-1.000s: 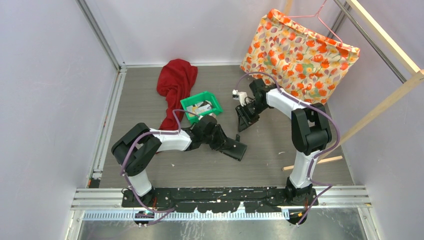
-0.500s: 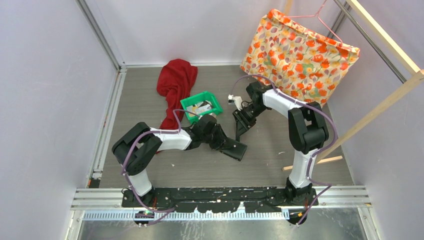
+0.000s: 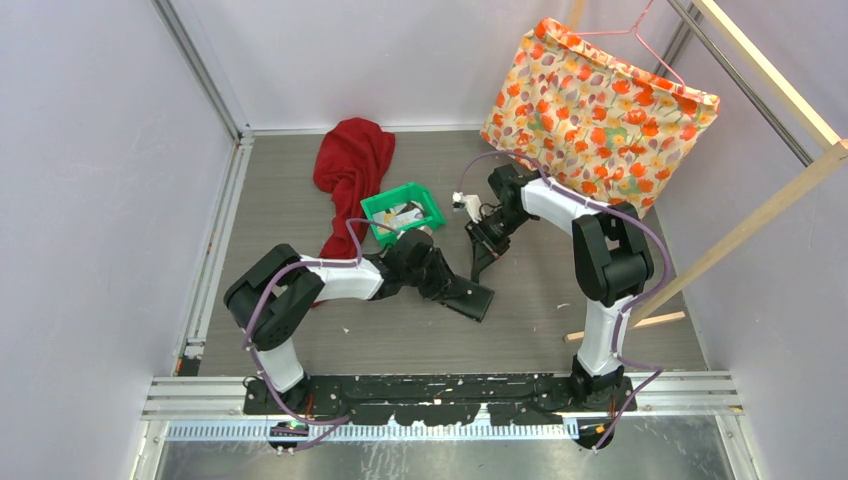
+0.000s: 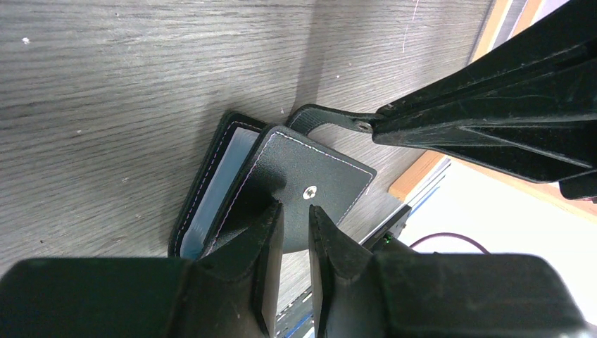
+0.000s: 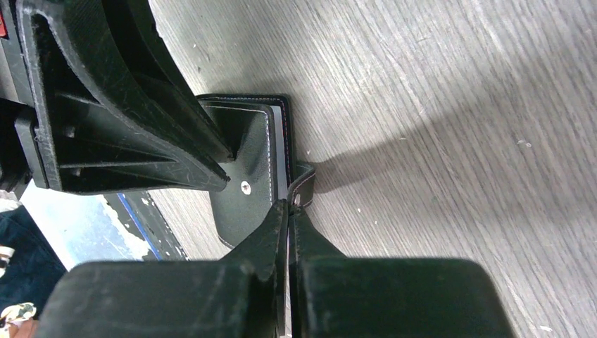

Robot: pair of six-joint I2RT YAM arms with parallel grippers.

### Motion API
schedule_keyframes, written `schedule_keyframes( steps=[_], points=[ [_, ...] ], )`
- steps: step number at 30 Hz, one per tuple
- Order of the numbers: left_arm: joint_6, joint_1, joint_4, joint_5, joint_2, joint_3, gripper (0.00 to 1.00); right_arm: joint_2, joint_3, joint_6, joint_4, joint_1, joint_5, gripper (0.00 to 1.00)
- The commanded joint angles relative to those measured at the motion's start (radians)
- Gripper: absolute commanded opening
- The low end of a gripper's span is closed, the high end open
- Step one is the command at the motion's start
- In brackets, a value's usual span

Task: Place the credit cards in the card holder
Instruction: Close the card holder at the center of the board.

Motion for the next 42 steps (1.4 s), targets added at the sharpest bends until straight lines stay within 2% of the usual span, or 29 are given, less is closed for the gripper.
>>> schedule_keyframes(
  steps=[1, 11, 17, 27, 42],
  points=[
    [0.042, 0.004, -0.133, -0.051, 0.04, -0.037, 0.22, -0.02, 0.034, -0.026, -0.03, 0.003, -0.015, 0.01],
    [0.028, 0.005, -0.139, -0.05, 0.045, -0.037, 0.19, -0.098, -0.03, -0.182, -0.105, 0.006, -0.099, 0.01],
    [0.016, 0.005, -0.135, -0.04, 0.051, -0.033, 0.18, -0.145, -0.086, -0.226, -0.094, 0.059, -0.045, 0.01],
    [-0.01, 0.004, -0.102, -0.028, 0.048, -0.053, 0.16, -0.136, -0.144, -0.113, 0.009, 0.131, 0.077, 0.01],
    [-0.018, 0.004, -0.076, -0.011, 0.054, -0.057, 0.14, -0.133, -0.147, -0.004, 0.062, 0.161, 0.082, 0.01]
  ],
)
